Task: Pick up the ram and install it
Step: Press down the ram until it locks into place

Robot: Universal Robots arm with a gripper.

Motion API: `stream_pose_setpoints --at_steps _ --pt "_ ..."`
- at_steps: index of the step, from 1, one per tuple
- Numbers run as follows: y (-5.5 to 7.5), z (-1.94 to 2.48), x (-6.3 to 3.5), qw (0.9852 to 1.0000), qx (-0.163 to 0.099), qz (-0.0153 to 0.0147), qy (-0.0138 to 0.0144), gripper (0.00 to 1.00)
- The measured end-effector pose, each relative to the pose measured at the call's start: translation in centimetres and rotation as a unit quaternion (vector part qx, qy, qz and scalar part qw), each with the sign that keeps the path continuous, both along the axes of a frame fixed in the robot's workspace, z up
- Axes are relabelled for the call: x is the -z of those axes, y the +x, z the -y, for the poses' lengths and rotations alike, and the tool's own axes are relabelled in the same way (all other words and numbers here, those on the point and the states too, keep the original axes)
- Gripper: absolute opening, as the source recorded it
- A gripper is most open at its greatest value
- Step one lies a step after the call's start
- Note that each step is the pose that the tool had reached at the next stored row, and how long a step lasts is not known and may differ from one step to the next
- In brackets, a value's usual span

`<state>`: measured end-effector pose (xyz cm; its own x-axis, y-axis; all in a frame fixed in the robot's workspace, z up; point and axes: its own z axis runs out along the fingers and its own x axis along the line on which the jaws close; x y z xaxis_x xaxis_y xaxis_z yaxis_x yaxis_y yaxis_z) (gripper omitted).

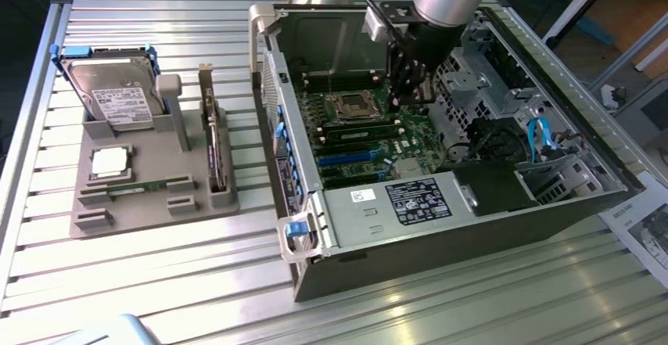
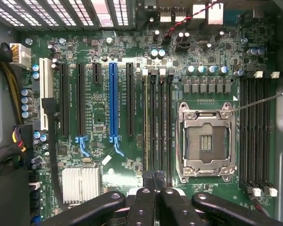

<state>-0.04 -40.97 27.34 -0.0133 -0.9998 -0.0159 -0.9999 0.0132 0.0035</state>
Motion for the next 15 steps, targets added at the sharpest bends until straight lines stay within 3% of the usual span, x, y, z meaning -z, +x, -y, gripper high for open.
stream_pose_setpoints --at_steps 15 --pt "0.0 0.00 2.76 1.0000 0.000 0.0071 0.0000 0.10"
